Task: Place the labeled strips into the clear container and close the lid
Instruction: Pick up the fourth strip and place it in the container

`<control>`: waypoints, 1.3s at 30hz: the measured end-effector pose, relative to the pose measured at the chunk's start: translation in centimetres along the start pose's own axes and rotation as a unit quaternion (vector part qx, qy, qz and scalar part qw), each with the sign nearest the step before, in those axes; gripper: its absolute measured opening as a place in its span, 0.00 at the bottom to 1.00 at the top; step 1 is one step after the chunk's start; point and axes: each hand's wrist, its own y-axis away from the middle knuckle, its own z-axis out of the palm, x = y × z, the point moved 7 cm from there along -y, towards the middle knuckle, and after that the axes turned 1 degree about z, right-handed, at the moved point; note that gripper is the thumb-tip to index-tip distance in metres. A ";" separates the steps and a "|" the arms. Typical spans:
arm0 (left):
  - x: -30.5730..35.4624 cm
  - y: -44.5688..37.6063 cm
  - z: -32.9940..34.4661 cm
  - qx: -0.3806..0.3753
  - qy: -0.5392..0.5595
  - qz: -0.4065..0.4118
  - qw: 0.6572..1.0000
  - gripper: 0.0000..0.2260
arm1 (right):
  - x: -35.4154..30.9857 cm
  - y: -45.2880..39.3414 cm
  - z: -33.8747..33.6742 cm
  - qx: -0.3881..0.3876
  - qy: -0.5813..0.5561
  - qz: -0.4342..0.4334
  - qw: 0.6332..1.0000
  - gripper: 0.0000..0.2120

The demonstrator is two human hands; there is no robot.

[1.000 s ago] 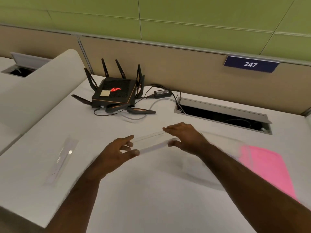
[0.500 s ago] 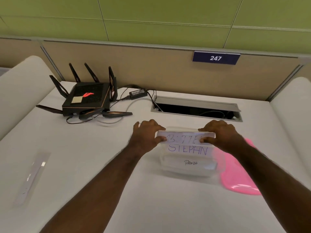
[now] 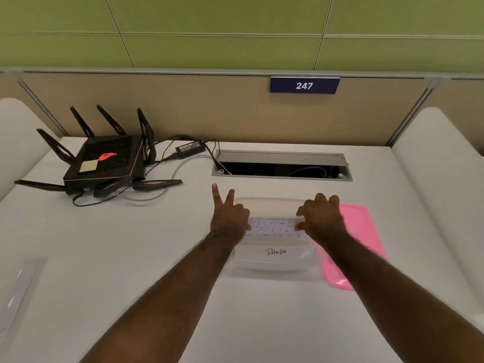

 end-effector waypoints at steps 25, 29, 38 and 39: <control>-12.9 11.8 4.0 0.169 0.188 -0.285 0.925 0.24 | -14.2 -3.9 -6.8 0.120 -0.102 -0.120 0.980 0.20; -17.0 16.0 7.4 0.107 0.171 -0.360 0.911 0.29 | -21.0 -4.7 -6.3 0.073 -0.108 -0.184 0.974 0.24; -23.3 26.5 14.1 0.028 0.174 -0.488 0.855 0.36 | -37.3 -2.6 -2.6 -0.016 -0.086 -0.342 0.936 0.32; -23.8 27.7 14.8 0.020 0.174 -0.503 0.846 0.36 | -39.2 -2.1 -2.3 -0.019 -0.080 -0.359 0.930 0.33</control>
